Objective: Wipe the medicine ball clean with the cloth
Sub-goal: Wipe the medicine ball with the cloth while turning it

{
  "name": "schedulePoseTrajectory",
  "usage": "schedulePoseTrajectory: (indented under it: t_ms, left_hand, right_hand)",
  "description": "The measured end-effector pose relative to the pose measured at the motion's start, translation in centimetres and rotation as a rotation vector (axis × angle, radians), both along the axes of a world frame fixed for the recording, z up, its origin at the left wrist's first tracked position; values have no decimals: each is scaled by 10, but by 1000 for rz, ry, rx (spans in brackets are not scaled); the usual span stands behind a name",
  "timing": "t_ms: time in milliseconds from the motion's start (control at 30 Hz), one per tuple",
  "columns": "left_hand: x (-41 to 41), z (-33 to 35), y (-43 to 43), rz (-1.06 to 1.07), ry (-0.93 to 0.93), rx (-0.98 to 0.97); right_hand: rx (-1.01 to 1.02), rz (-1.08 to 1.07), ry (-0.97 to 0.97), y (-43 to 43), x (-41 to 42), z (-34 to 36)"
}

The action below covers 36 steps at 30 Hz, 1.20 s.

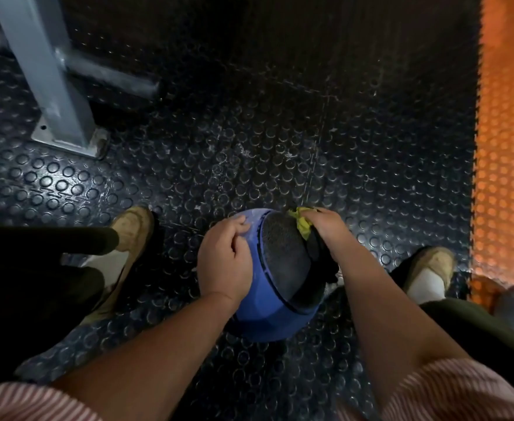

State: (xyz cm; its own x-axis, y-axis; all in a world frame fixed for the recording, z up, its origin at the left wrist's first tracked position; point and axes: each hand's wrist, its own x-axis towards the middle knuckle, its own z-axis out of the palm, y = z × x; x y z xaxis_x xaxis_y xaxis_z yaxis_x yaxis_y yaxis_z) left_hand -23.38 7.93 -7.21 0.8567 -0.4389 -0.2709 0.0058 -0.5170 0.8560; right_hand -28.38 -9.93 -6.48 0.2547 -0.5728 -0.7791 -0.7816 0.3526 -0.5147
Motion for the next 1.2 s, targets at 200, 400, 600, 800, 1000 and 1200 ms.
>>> schedulePoseTrajectory:
  t_ms: [200, 400, 600, 800, 1000, 1200]
  left_hand:
    - [4, 7, -14, 78, 5, 52]
    - [-1, 10, -9, 83, -43, 114]
    - [-1, 3, 4, 4, 43, -47]
    - [9, 2, 2, 15, 76, -52]
    - [13, 6, 3, 84, 76, -47]
    - [11, 7, 6, 52, 76, -46]
  right_hand:
    - [22, 37, -139, 3, 15, 1]
    - [-375, 681, -270, 46, 23, 17]
    - [52, 237, -270, 11, 13, 11]
    - [103, 311, 74, -6, 28, -23]
    - [-243, 726, 47, 18, 47, 5]
    - [-316, 766, -181, 34, 30, 19]
